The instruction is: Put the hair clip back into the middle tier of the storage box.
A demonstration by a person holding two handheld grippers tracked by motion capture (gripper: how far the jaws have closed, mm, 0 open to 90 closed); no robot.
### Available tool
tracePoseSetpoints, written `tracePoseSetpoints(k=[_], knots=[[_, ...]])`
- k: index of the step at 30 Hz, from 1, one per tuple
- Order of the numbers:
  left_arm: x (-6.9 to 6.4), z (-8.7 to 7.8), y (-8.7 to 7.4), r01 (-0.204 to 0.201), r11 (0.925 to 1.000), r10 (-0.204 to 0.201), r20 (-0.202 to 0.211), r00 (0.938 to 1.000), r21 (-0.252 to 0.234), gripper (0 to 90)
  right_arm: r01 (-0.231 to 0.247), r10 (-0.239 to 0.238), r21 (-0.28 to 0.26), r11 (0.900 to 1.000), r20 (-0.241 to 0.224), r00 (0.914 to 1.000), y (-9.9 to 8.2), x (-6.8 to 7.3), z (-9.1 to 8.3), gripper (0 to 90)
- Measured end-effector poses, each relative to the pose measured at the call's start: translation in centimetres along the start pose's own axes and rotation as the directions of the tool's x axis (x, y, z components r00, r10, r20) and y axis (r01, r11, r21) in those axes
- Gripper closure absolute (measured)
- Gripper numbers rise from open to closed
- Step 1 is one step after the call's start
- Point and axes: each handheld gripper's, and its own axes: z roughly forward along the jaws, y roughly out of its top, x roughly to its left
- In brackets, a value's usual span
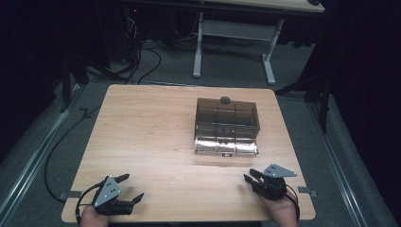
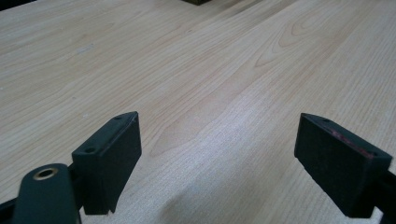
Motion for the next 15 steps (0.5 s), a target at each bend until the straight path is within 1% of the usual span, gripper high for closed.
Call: tracePoseSetpoints(k=[1, 2, 4, 5, 6, 7, 8, 10, 12, 13, 14, 15], knots=[[0.0, 0.0, 0.0, 0.000, 1.0000, 0.000, 0.000, 1.0000, 0.000, 15.1, 0.000, 0.000, 0.000, 1.0000, 0.000, 1.0000, 0.0, 0.0, 0.0, 62.3], [0.0, 0.0, 0.0, 0.001, 1.0000, -0.001, 0.001, 1.0000, 0.001, 15.1, -0.003, 0.003, -0.003, 1.0000, 0.006, 1.0000, -0.1, -0.3, -0.1, 62.4], [0.0, 0.0, 0.0, 0.002, 1.0000, -0.002, 0.002, 1.0000, 0.001, 15.1, -0.017, 0.017, -0.006, 0.9998, 0.028, 0.9995, -0.2, -0.9, -0.5, 62.5], [0.0, 0.0, 0.0, 0.002, 1.0000, -0.002, 0.002, 1.0000, 0.001, 15.1, -0.017, 0.017, -0.006, 0.9998, 0.028, 0.9995, -0.2, -0.9, -0.5, 62.5], [0.0, 0.0, 0.0, 0.003, 1.0000, -0.003, 0.002, 1.0000, 0.001, 15.1, -0.025, 0.025, -0.008, 0.9997, 0.036, 0.9990, -0.4, -1.4, -0.8, 62.5], [0.0, 0.0, 0.0, 0.003, 1.0000, -0.003, 0.002, 1.0000, 0.001, 15.1, -0.025, 0.025, -0.008, 0.9997, 0.036, 0.9990, -0.4, -1.4, -0.8, 62.5], [0.0, 0.0, 0.0, 0.002, 1.0000, -0.002, 0.002, 1.0000, 0.001, 15.1, -0.045, 0.046, -0.009, 0.9989, 0.050, 0.9977, -0.7, -1.8, -1.2, 62.7], [0.0, 0.0, 0.0, 0.001, 1.0000, -0.001, 0.000, 1.0000, -0.001, 15.1, -0.047, 0.047, -0.008, 0.9989, 0.053, 0.9975, -0.8, -1.9, -1.3, 62.8], [0.0, 0.0, 0.0, 0.001, 1.0000, -0.001, 0.000, 1.0000, -0.002, 15.1, -0.059, 0.060, -0.004, 0.9982, 0.071, 0.9957, -1.3, -2.4, -1.7, 63.1], [0.0, 0.0, 0.0, 0.001, 1.0000, -0.001, 0.001, 1.0000, -0.002, 15.1, -0.059, 0.060, -0.004, 0.9982, 0.071, 0.9957, -1.3, -2.4, -1.7, 63.1], [0.0, 0.0, 0.0, 0.003, 1.0000, -0.003, 0.003, 1.0000, 0.000, 15.1, -0.075, 0.075, -0.003, 0.9972, 0.075, 0.9943, -1.6, -2.6, -1.9, 63.5], [0.0, 0.0, 0.0, 0.003, 1.0000, -0.003, 0.003, 1.0000, 0.000, 15.0, -0.075, 0.075, -0.003, 0.9972, 0.075, 0.9943, -1.6, -2.6, -1.9, 63.5]])
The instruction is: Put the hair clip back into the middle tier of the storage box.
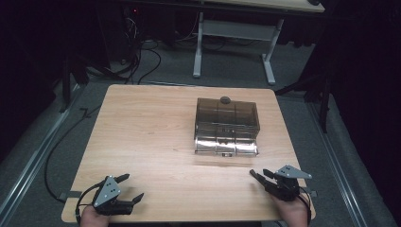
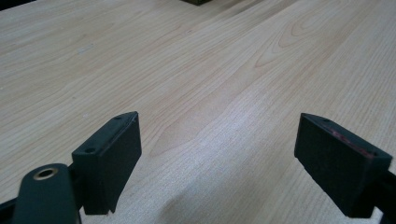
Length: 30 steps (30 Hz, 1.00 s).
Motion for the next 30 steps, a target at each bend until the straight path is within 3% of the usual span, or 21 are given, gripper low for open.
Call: tracePoseSetpoints(k=[5, 16, 30], knots=[[0.0, 0.0, 0.0, 0.001, 1.0000, -0.001, 0.001, 1.0000, 0.000, 15.0, -0.015, 0.015, 0.028, 0.9995, -0.001, 0.9999, -0.7, -0.1, 0.1, 67.4], [0.0, 0.0, 0.0, 0.000, 1.0000, 0.000, -0.002, 1.0000, 0.001, 15.1, -0.012, 0.014, 0.072, 0.9973, -0.026, 0.9996, -0.3, -0.2, 1.7, 75.0], [0.0, 0.0, 0.0, 0.001, 1.0000, -0.001, -0.003, 1.0000, 0.001, 15.1, 0.012, -0.010, 0.073, 0.9972, -0.030, 0.9995, -0.1, 0.0, 2.1, 81.3]])
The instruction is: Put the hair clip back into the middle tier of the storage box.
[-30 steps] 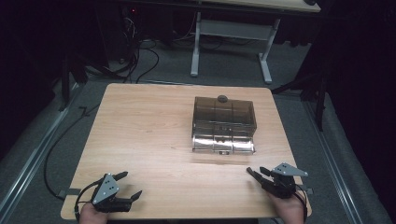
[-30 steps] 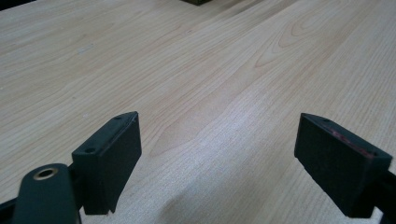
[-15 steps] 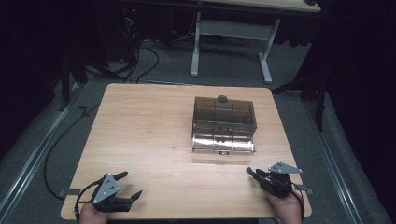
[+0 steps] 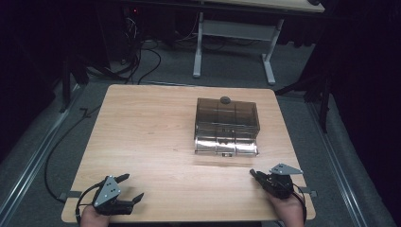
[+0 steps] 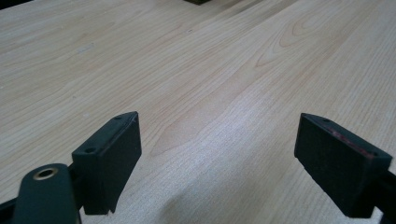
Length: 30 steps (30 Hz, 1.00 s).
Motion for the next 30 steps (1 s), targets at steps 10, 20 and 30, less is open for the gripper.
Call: tracePoseSetpoints(k=[10, 20, 30], knots=[[0.0, 0.0, 0.0, 0.000, 1.0000, 0.000, 0.003, 1.0000, 0.003, 15.1, 0.004, -0.004, -0.003, 1.0000, 0.007, 1.0000, 0.1, 0.3, -0.2, 81.8], [0.0, 0.0, 0.0, 0.000, 1.0000, 0.000, 0.003, 1.0000, 0.001, 15.1, 0.019, -0.019, -0.018, 0.9997, 0.001, 0.9998, 0.3, 0.8, -0.5, 81.8], [0.0, 0.0, 0.0, -0.001, 1.0000, 0.001, 0.003, 1.0000, 0.002, 15.0, 0.076, -0.077, -0.011, 0.9970, -0.041, 0.9962, 0.8, 2.8, 0.3, 81.7]])
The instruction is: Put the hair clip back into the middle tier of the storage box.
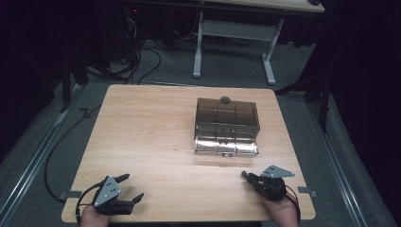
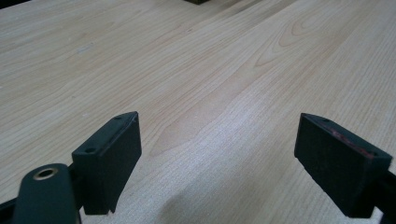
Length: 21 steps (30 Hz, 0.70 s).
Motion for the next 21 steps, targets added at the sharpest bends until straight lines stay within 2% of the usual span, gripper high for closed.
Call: tracePoseSetpoints(k=[6, 10, 21], knots=[[0.0, 0.0, 0.0, 0.000, 1.0000, 0.000, 0.000, 1.0000, -0.001, 15.1, 0.039, -0.038, 0.005, 0.9992, -0.034, 0.9987, 0.6, 1.6, 0.8, 81.7], [0.0, 0.0, 0.0, -0.001, 1.0000, 0.001, 0.000, 1.0000, -0.002, 15.1, 0.052, -0.051, 0.014, 0.9986, -0.039, 0.9979, 0.7, 1.9, 1.1, 81.7], [0.0, 0.0, 0.0, -0.001, 1.0000, 0.001, 0.001, 1.0000, -0.001, 15.1, 0.038, -0.036, 0.026, 0.9990, -0.053, 0.9980, 0.5, 1.8, 1.3, 81.5]])
